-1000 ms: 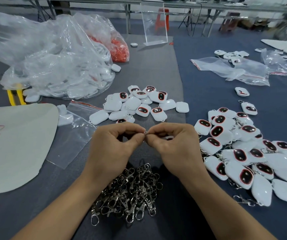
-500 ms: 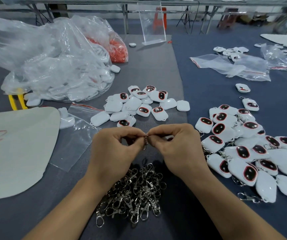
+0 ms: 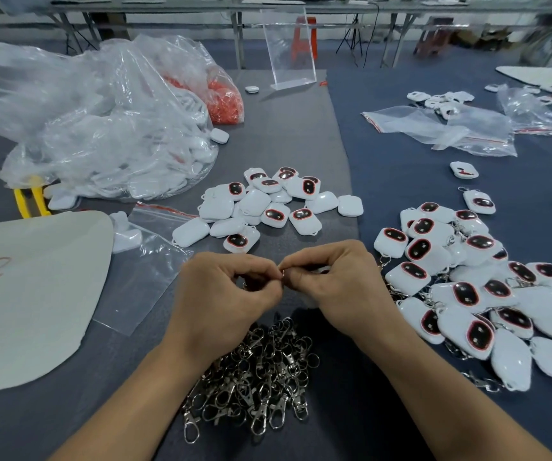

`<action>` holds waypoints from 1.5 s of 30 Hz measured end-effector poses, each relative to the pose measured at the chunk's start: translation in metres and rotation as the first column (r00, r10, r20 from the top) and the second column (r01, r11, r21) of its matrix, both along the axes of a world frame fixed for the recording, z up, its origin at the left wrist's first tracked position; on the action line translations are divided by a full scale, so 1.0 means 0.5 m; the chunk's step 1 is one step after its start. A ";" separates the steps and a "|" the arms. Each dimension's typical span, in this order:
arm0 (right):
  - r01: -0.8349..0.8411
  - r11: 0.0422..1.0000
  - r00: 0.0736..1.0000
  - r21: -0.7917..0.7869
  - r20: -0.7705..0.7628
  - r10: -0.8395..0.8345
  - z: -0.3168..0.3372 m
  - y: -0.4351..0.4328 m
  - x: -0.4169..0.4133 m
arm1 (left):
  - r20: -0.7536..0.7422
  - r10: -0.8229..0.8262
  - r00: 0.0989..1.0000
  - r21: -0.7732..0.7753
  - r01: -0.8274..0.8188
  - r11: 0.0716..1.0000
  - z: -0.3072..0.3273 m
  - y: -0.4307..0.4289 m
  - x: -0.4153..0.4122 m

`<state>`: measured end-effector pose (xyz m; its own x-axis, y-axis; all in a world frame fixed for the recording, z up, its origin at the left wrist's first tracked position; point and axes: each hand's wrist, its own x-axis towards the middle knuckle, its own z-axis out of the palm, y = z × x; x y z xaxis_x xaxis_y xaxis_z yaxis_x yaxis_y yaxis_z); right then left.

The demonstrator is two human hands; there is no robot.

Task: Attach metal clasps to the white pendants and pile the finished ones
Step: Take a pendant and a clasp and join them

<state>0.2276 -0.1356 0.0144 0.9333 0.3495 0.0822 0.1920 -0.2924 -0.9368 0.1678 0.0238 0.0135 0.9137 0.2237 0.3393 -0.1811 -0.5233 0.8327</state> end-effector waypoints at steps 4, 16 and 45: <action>-0.052 0.999 0.998 -0.005 -0.041 0.051 0.001 -0.003 0.001 | -0.015 -0.030 0.999 -0.002 0.030 1.000 0.000 -0.004 -0.003; -0.260 0.965 0.947 -0.024 -0.203 0.250 0.024 -0.031 0.007 | 0.070 0.137 0.988 0.563 -0.153 0.812 0.004 0.009 -0.003; -0.127 0.988 0.984 -0.089 -0.139 0.114 0.013 -0.042 0.024 | -0.187 -0.115 0.976 0.370 0.178 0.912 -0.004 0.012 0.011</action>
<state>0.2395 -0.1567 0.0209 0.8843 0.4601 -0.0795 0.1068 -0.3652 -0.9248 0.1732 0.0298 0.0115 0.9747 -0.0347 0.2206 -0.1632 -0.7847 0.5980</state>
